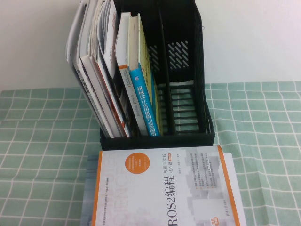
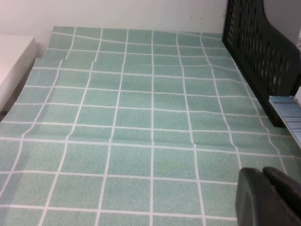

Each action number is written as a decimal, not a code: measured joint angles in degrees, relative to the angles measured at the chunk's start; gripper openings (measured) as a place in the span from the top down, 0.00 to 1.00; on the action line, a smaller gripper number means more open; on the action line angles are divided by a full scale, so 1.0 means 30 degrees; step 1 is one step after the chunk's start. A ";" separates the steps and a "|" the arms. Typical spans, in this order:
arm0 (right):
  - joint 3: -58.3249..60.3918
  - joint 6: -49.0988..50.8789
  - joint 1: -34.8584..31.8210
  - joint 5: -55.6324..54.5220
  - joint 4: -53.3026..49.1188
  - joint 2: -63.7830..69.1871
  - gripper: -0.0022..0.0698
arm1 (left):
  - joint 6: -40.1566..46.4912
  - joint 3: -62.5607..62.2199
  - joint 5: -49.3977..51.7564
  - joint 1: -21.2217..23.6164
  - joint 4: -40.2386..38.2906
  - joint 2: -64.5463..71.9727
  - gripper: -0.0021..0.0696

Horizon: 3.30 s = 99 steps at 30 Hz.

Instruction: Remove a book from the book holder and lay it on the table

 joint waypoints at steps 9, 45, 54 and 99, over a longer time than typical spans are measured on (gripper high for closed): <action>0.0000 -0.0046 0.0000 -0.0282 0.0000 0.0000 0.97 | -0.0035 0.0000 -0.0873 0.0000 0.0068 0.0000 0.97; -0.2499 -0.0672 0.0000 -0.9192 -0.2302 0.0000 0.97 | 0.0491 -0.5675 -0.1705 0.0000 -0.1287 0.1003 0.97; -0.6755 -0.0685 0.0000 -0.4133 -0.3012 0.1427 0.98 | 0.0151 -0.7665 -0.1566 0.0000 -0.1672 0.4688 0.97; -1.0333 -0.0192 1.4031 -2.0819 -0.2699 2.7219 0.97 | 0.0040 -1.8551 -0.5867 -0.9462 -0.3123 2.5487 0.97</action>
